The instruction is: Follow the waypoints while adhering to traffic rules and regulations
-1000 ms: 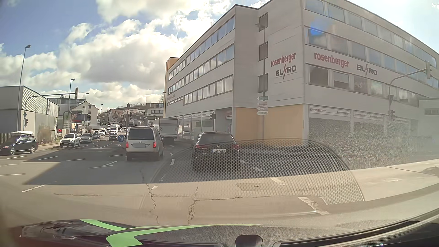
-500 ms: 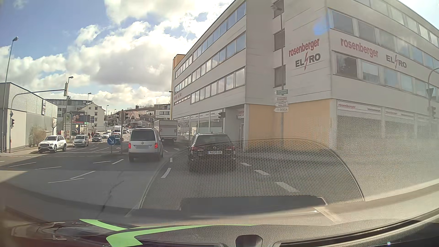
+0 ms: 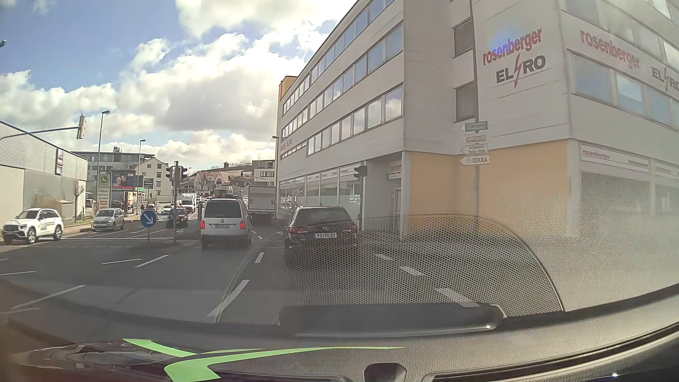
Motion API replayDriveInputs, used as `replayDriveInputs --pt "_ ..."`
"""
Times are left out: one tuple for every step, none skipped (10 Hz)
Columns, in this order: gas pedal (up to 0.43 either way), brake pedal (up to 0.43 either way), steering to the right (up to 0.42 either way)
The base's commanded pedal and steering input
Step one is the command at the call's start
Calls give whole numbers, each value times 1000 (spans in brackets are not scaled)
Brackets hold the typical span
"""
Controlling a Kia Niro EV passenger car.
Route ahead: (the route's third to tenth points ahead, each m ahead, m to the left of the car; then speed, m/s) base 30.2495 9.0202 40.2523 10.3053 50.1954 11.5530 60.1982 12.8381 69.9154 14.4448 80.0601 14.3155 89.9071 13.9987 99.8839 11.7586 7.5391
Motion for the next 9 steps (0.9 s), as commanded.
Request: replayDriveInputs --pt "20 0 -43" --pt "20 0 -43" --pt "0 0 -43" --pt "0 0 -44" --pt "0 0 -46" --pt "0 0 -50" --pt "0 0 -53" --pt "8 0 -56" --pt "8 0 -60"
